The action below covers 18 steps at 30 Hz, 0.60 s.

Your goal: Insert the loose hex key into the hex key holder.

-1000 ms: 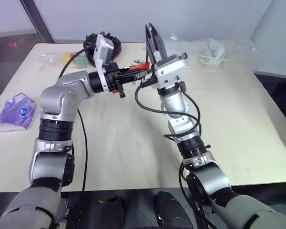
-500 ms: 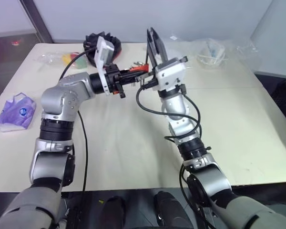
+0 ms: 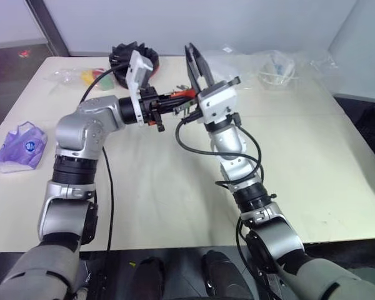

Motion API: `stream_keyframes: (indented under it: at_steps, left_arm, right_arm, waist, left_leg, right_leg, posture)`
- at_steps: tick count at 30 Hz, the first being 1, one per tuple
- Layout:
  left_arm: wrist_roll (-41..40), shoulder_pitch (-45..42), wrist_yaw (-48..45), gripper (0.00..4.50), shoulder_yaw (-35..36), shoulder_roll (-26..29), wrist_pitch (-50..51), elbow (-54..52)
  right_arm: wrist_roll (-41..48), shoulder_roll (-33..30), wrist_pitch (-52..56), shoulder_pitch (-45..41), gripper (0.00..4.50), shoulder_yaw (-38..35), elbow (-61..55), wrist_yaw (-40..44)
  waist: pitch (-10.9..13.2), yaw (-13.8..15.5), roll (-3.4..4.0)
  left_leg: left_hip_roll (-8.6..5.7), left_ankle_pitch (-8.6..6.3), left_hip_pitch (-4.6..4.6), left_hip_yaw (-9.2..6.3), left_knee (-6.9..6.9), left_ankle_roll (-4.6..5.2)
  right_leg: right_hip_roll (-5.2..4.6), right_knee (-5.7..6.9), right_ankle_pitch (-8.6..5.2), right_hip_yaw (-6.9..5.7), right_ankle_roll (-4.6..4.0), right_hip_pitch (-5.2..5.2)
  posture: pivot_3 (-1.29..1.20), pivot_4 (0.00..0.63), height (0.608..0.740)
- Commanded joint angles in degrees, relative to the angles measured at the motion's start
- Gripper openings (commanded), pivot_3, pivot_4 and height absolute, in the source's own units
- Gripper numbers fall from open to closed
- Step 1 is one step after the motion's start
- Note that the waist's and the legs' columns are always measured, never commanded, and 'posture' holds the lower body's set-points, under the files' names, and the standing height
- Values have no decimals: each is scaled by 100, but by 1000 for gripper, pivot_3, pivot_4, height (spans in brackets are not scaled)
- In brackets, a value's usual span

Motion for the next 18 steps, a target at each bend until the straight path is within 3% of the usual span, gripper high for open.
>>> stream_keyframes:
  at_steps: [1, 18]
  left_arm:
    - [-82, -157, -29, 0, 196, 10, -237, -265]
    - [-129, -233, 30, 0, 292, -75, -272, -159]
  right_arm:
    - [9, -17, 72, 92, 30, 31, -97, 48]
    - [386, -57, 394, 426, 30, -153, -443, 151]
  waist:
    - [0, 2, 0]
    - [0, 1, 0]
  left_leg:
    - [0, 0, 0, 0, 0, 0]
    - [0, 0, 0, 0, 0, 0]
  right_leg:
    - [0, 0, 0, 0, 0, 1]
    - [0, 0, 0, 0, 0, 1]
  posture:
    - [0, 150, 740]
    - [0, 150, 740]
